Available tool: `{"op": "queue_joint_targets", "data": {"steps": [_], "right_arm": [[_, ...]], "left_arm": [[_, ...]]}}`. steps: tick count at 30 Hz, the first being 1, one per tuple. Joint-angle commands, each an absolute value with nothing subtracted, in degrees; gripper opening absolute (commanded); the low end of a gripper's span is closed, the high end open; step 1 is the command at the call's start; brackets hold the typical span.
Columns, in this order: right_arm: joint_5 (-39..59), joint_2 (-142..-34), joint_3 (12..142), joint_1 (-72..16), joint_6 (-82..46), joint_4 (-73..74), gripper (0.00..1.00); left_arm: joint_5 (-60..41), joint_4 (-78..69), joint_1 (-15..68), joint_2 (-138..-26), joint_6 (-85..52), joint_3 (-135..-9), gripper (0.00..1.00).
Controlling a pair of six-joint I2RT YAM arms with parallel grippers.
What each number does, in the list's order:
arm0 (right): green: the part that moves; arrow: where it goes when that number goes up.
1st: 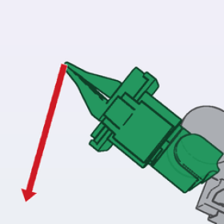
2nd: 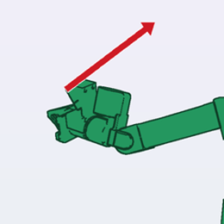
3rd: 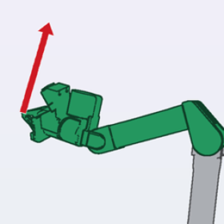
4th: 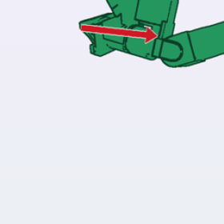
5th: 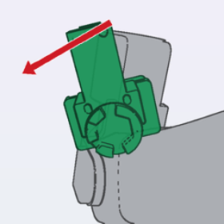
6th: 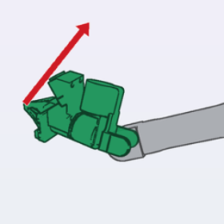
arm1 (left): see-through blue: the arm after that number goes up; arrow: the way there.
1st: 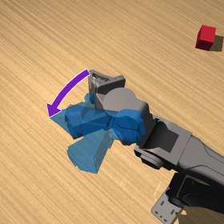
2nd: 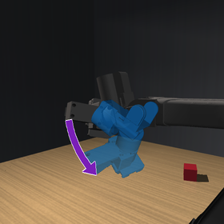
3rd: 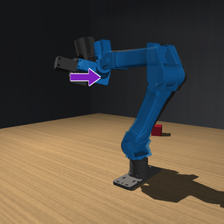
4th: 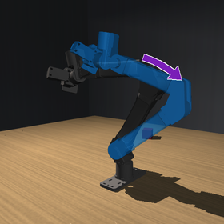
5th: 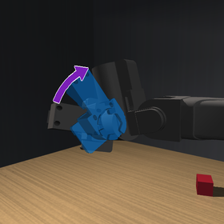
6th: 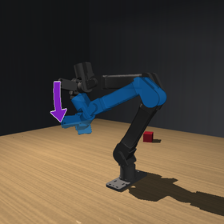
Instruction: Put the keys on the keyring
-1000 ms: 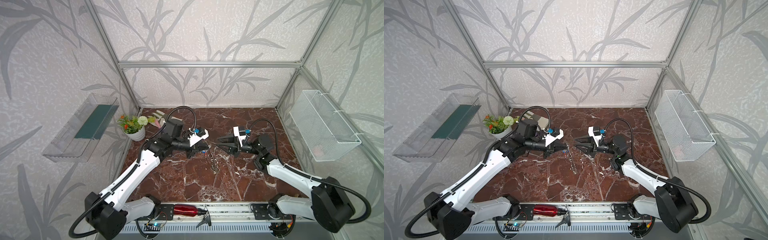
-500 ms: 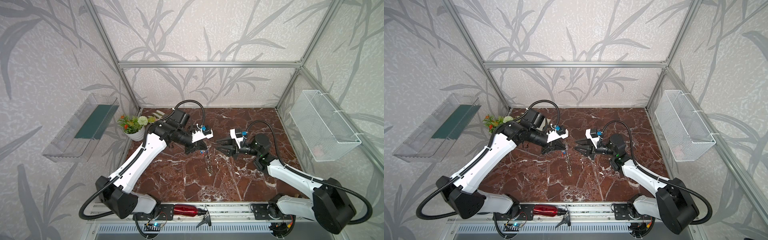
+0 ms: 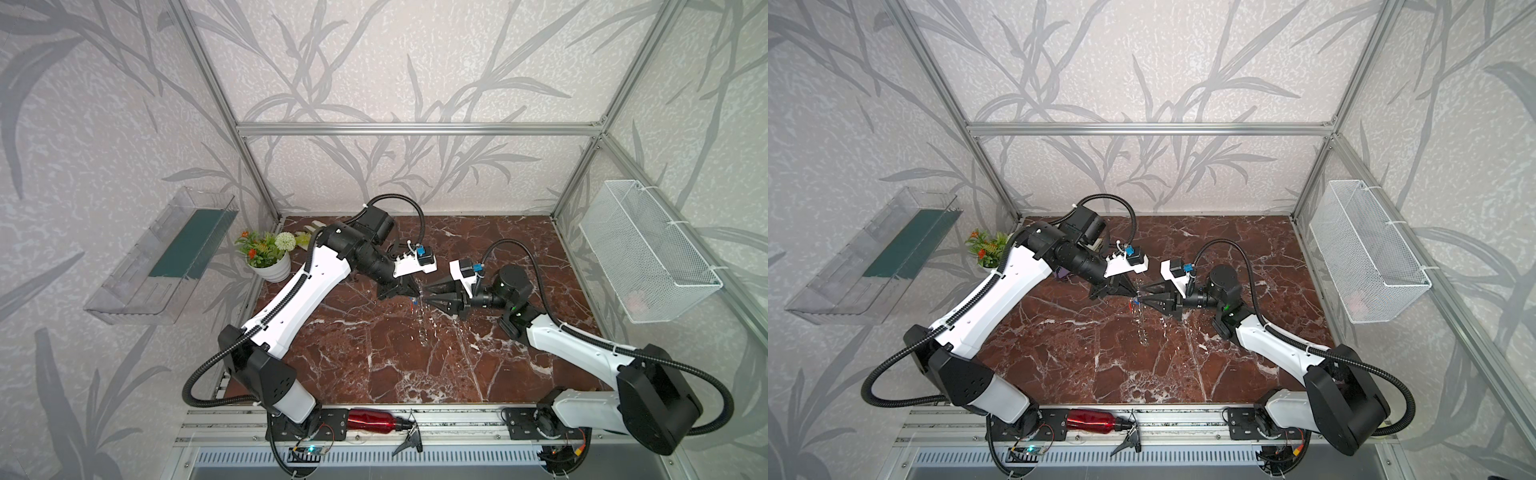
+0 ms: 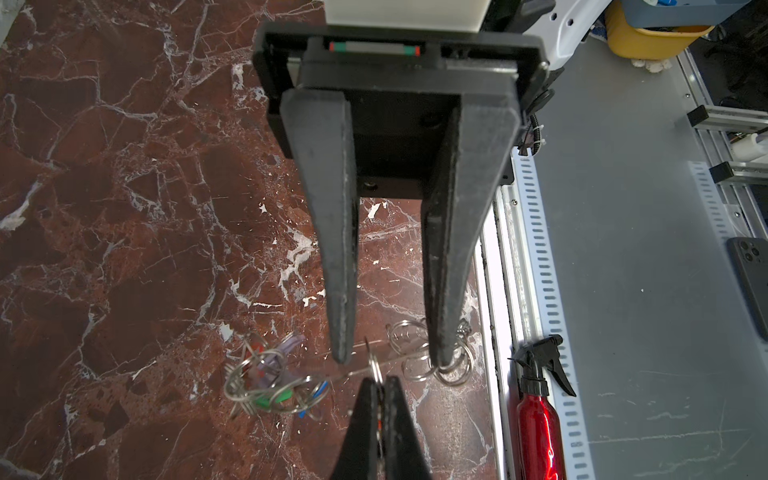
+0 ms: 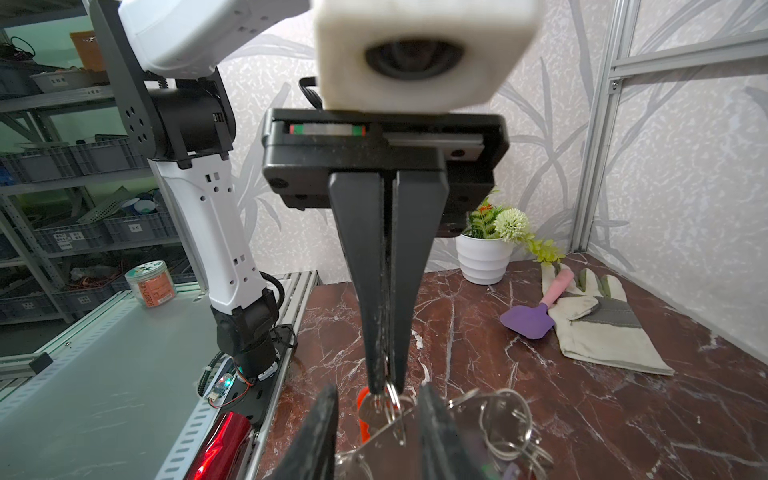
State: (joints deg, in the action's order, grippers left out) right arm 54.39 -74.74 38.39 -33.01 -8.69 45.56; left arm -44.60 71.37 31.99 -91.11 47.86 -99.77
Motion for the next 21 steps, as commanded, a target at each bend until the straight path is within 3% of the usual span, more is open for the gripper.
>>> {"op": "queue_joint_targets", "data": {"steps": [1, 11, 17, 21], "right_arm": [[55.3, -75.4, 40.1, -33.4, -7.7, 46.1, 0.3], [54.8, -75.3, 40.2, -33.8, -6.6, 45.1, 0.16], [55.0, -75.7, 40.1, -33.8, -6.8, 45.2, 0.0], [54.8, -75.8, 40.0, -33.8, -7.2, 45.7, 0.0]], "left_arm": [[-45.9, 74.5, 32.6, -91.7, 50.7, -103.0, 0.0], [-45.7, 75.5, 33.2, -93.3, 50.9, -104.7, 0.0], [-45.6, 75.8, 33.2, -93.9, 50.5, -105.4, 0.0], [-45.4, 75.6, 33.2, -93.9, 50.3, -105.4, 0.0]]}}
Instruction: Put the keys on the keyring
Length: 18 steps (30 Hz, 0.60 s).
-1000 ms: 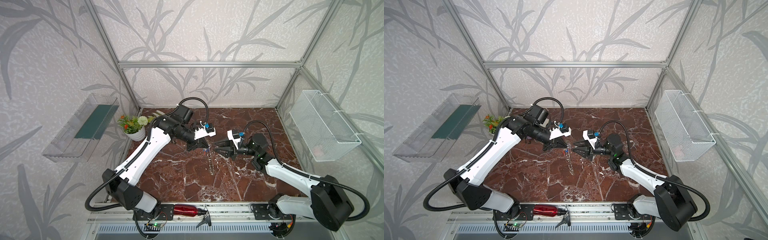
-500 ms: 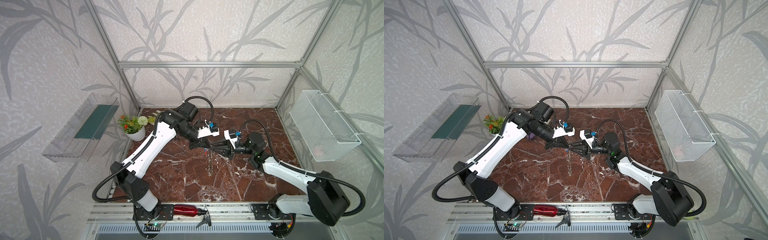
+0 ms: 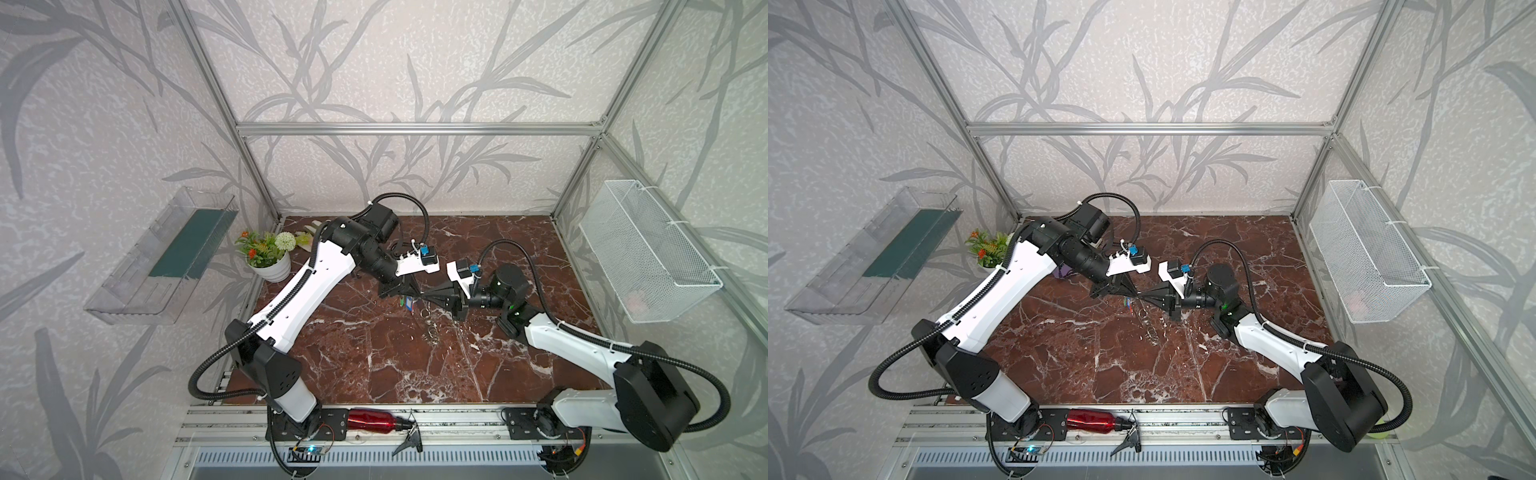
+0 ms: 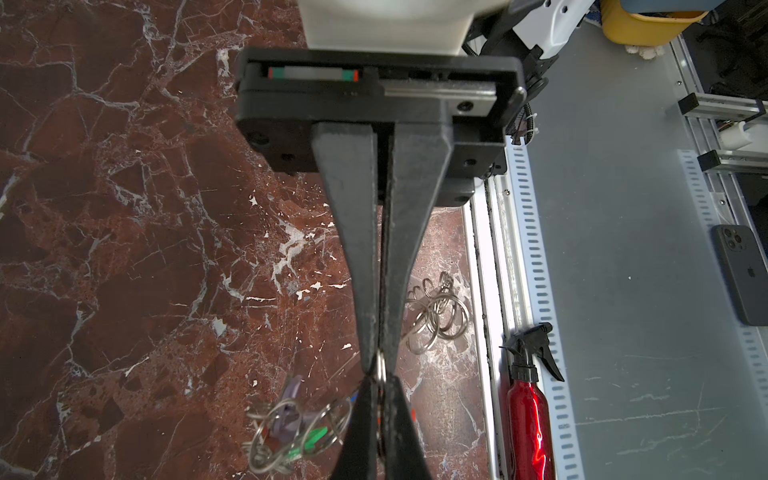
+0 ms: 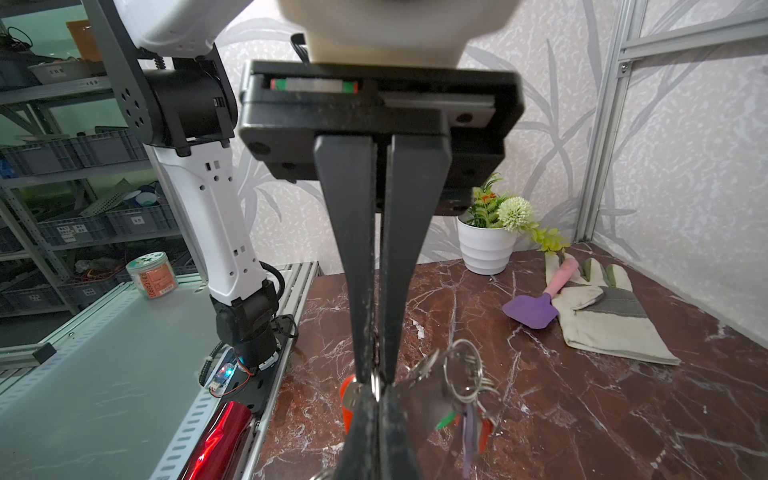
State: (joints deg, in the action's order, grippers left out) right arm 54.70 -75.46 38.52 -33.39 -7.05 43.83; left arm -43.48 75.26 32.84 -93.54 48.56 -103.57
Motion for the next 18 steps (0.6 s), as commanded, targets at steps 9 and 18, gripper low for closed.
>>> {"op": "queue_joint_targets", "data": {"steps": [9, 18], "right_arm": [[52.7, -76.5, 39.1, -33.8, -10.6, 51.5, 0.0], [54.1, -76.3, 39.1, -33.8, -12.6, 52.8, 0.0]], "left_arm": [[-42.7, 49.2, 28.0, -81.5, 26.8, -89.0, 0.27], [-52.7, 6.9, 20.1, -59.2, 7.3, -53.0, 0.75]]}}
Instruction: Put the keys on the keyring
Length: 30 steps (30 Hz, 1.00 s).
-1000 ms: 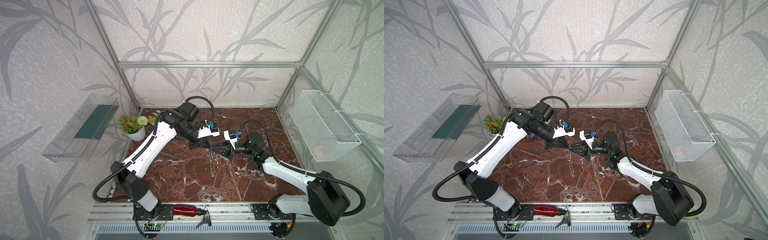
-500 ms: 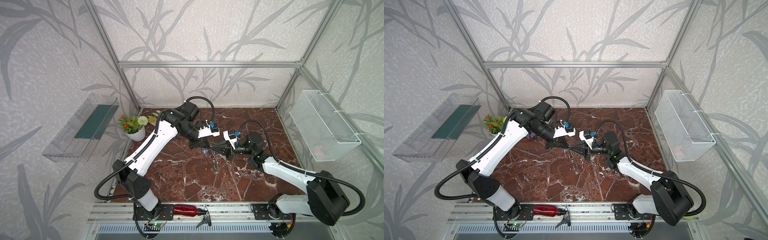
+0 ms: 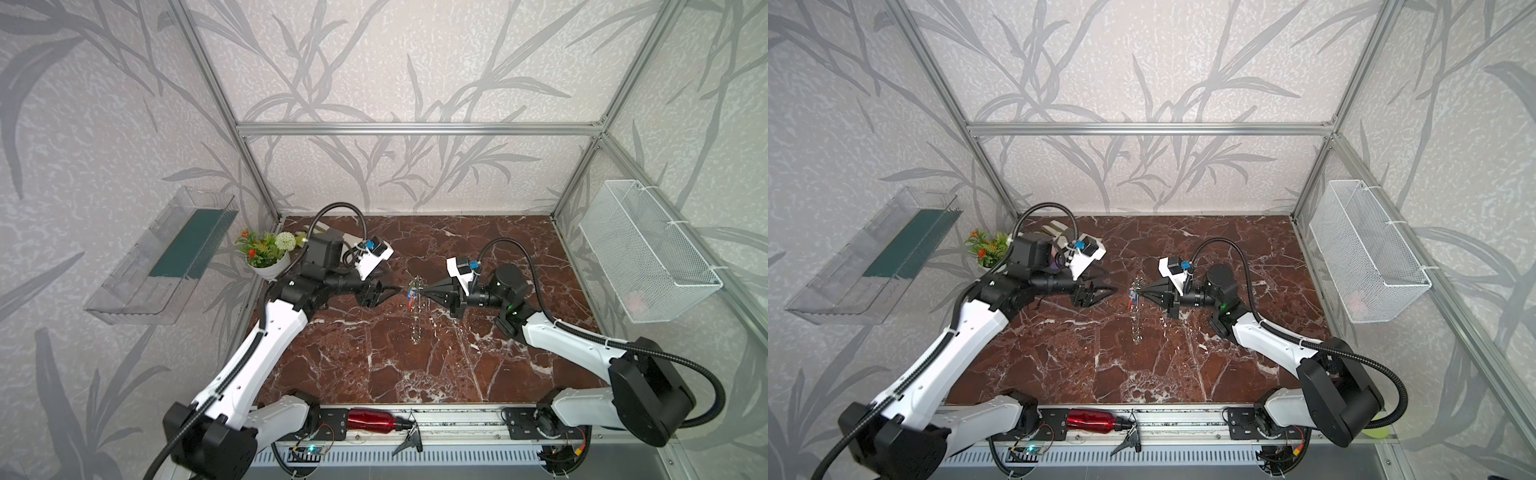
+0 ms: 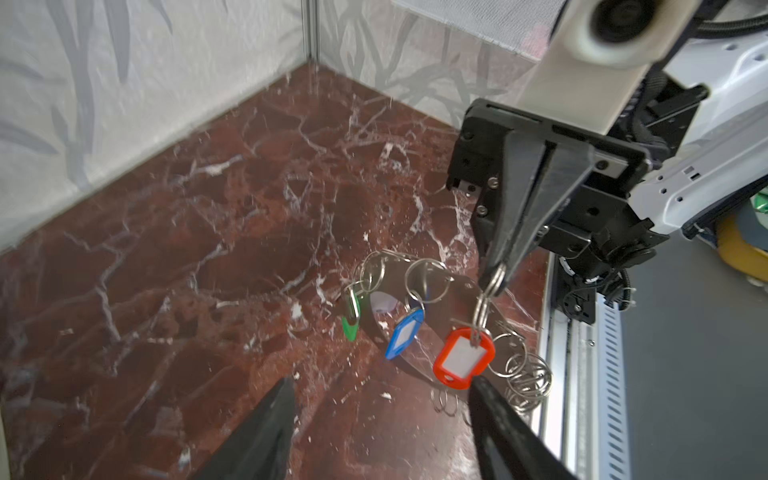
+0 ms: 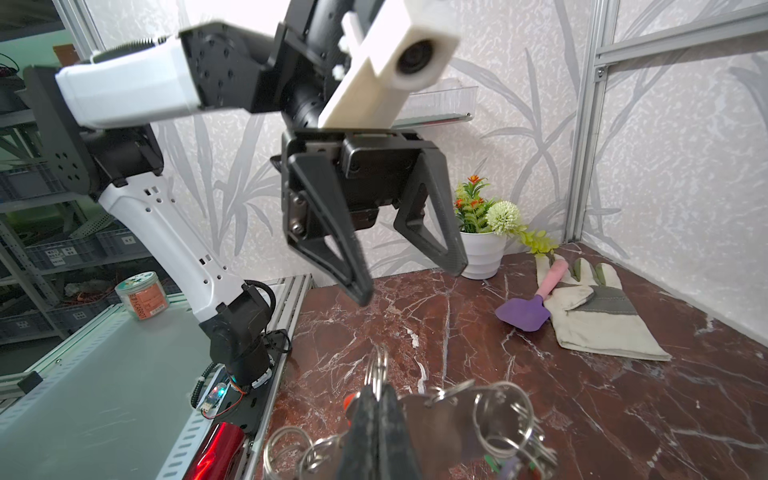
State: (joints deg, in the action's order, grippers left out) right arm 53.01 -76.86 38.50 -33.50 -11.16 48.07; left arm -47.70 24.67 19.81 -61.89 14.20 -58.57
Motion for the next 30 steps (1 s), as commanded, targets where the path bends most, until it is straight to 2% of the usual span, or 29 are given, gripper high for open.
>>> {"op": "queue_joint_targets", "data": {"steps": [1, 4, 11, 14, 17, 21, 30], "right_arm": [[54.2, -76.4, 39.2, -33.8, -12.9, 53.1, 0.0], [54.6, -76.8, 39.5, -33.8, -13.4, 53.5, 0.0], [55.2, -76.9, 39.6, -33.8, -14.6, 54.5, 0.0], [55.1, -77.0, 39.6, -33.8, -14.6, 54.4, 0.0], [55.2, -77.1, 39.8, -33.8, -14.6, 54.4, 0.0], [55.1, -77.5, 40.0, -33.8, -14.6, 54.5, 0.0], [55.0, -77.7, 40.0, -33.8, -15.1, 55.0, 0.0]], "left_arm": [[-53.7, 1.1, 20.1, -58.3, 4.9, -50.0, 0.76], [-57.8, -5.6, 20.1, -59.4, 1.4, -47.4, 0.7], [-62.6, -4.8, 20.2, -64.1, 1.3, -50.2, 0.56], [-65.9, -3.3, 20.4, -65.3, 1.6, -50.9, 0.45], [-68.5, -1.9, 20.5, -65.5, 1.9, -51.0, 0.43], [-69.6, -2.3, 20.5, -64.3, 2.0, -49.8, 0.48], [-70.6, 4.1, 21.3, -65.4, 5.7, -51.6, 0.4]]}}
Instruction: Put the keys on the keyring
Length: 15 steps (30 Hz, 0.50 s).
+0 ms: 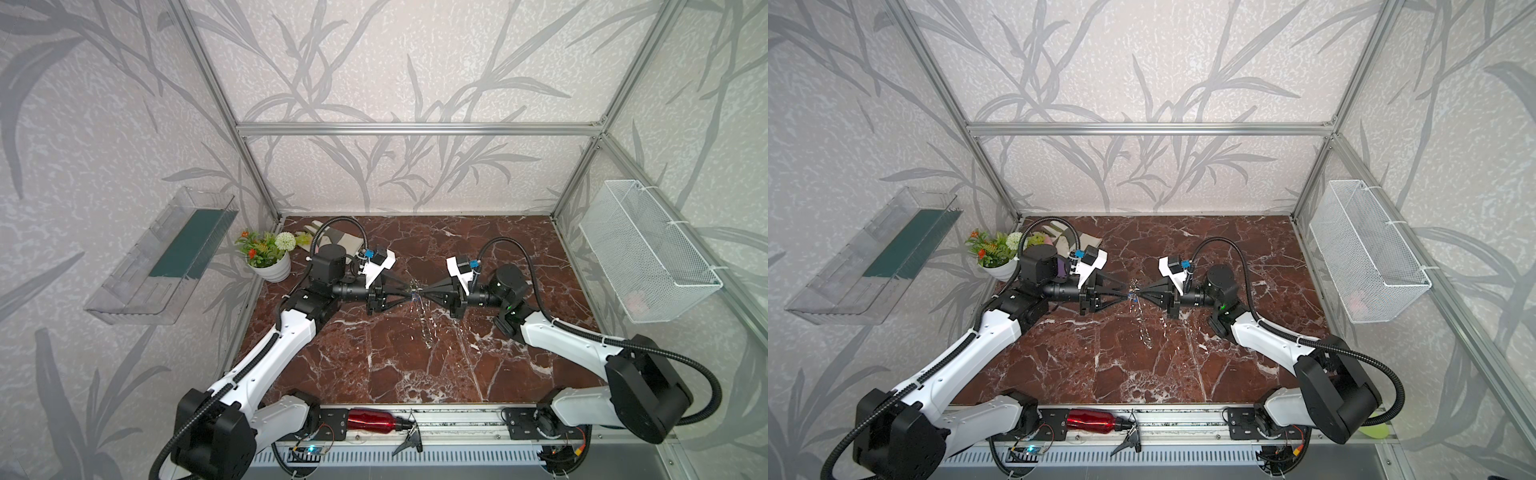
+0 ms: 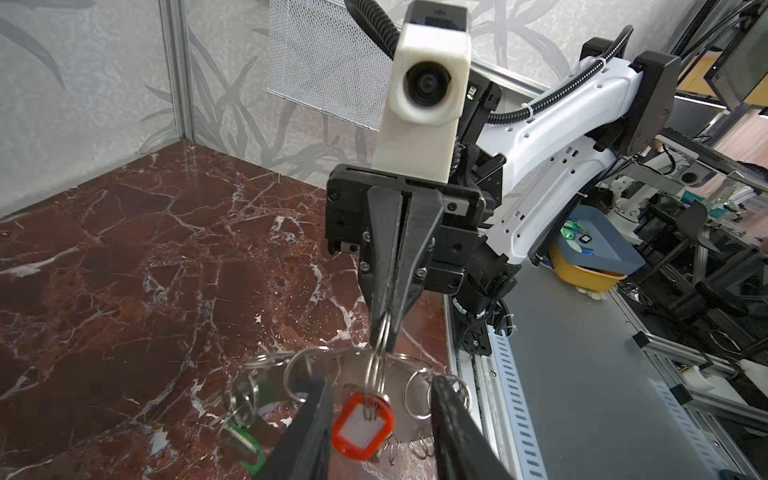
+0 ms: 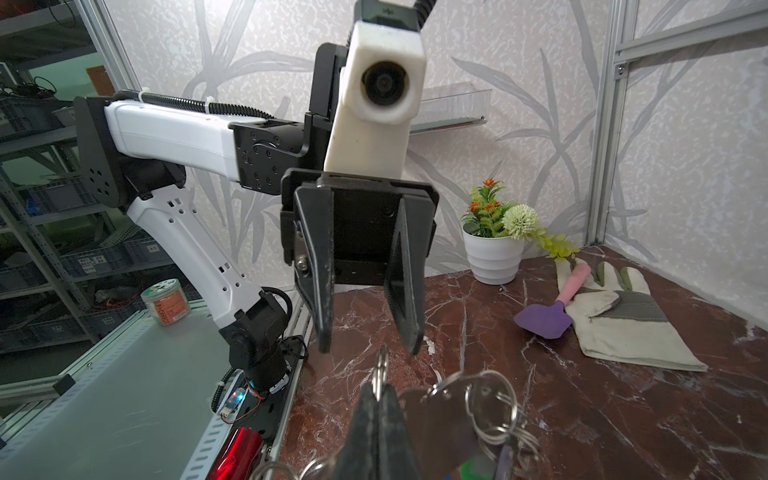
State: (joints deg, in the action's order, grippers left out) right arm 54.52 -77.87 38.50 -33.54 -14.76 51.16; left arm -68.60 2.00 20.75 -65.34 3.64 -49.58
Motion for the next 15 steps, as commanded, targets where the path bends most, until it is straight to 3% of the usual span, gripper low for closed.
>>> {"op": "queue_joint_targets", "data": {"steps": [1, 6, 15], "right_arm": [[55.0, -77.7, 40.1, -33.8, -15.2, 55.0, 0.0], [54.9, -77.9, 40.1, -33.8, -15.2, 55.0, 0.0], [54.9, -78.0, 40.1, -33.8, -15.5, 55.3, 0.0]], "left_arm": [[-70.2, 4.4, 21.4, -65.5, 5.9, -51.6, 0.4], [-70.0, 4.7, 21.8, -66.0, 6.1, -51.6, 0.36], [-68.7, 5.4, 22.5, -66.6, 5.8, -52.1, 0.11]]}}
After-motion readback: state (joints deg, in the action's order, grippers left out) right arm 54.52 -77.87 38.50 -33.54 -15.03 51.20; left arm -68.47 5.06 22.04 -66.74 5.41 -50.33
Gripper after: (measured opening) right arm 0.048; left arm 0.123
